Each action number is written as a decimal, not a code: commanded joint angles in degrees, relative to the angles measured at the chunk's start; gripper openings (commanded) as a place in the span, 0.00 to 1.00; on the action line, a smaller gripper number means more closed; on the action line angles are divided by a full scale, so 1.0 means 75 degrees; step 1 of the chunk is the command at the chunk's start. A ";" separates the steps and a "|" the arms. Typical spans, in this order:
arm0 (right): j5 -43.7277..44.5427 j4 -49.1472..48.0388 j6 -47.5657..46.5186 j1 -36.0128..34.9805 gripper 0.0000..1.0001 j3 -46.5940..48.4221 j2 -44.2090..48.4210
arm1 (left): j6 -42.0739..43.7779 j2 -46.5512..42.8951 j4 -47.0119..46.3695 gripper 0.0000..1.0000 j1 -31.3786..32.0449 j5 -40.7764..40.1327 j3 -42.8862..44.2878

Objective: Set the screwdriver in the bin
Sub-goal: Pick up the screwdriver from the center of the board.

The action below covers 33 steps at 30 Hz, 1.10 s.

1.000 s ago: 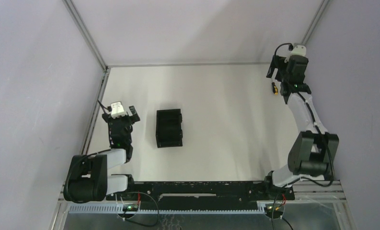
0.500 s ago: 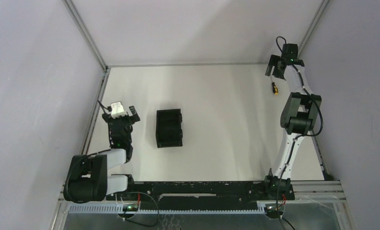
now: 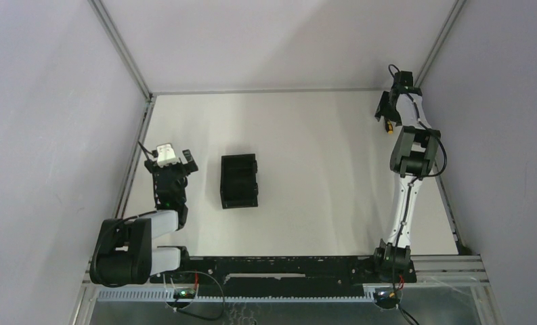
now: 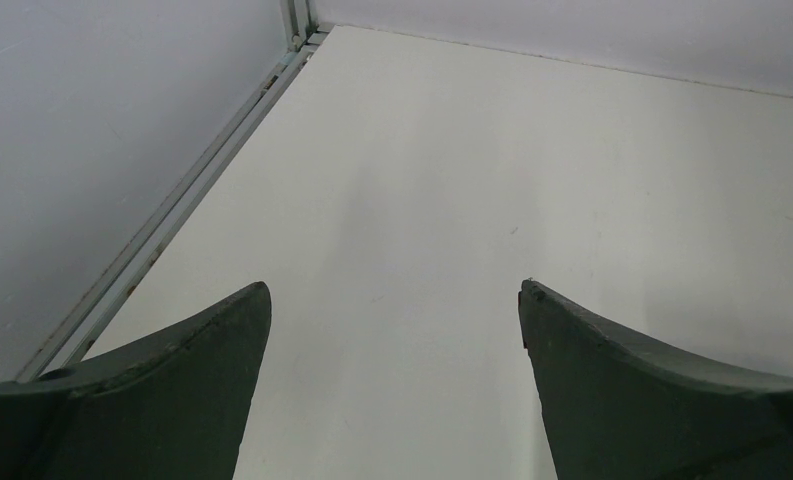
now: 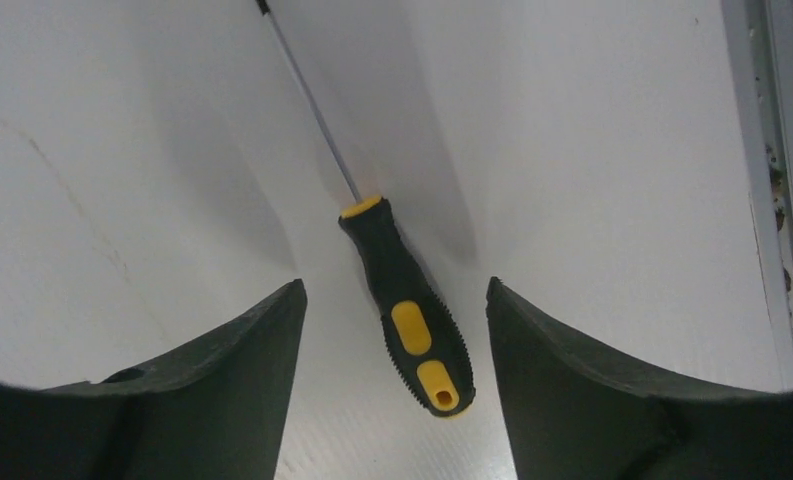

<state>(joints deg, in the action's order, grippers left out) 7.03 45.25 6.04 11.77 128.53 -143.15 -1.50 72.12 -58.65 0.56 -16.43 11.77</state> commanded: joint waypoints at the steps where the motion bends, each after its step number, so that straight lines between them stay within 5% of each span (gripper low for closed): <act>1: 0.0081 0.0702 0.0454 0.0233 0.70 0.1154 -0.0357 | 0.0094 0.0005 -0.0272 0.98 -0.0051 0.0032 -0.0102; 20: -0.0678 0.1243 0.0327 0.0335 0.58 0.1124 -0.0633 | 0.0094 0.0005 -0.0270 0.98 -0.0051 0.0028 -0.0094; 33: -0.0855 0.1235 0.0295 0.0267 0.15 0.0511 -0.0282 | 0.0094 0.0005 -0.0275 0.98 -0.0051 0.0025 -0.0103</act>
<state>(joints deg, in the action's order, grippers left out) 1.39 52.49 8.05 14.22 134.82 -147.26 -1.50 72.12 -58.67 0.56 -16.29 11.77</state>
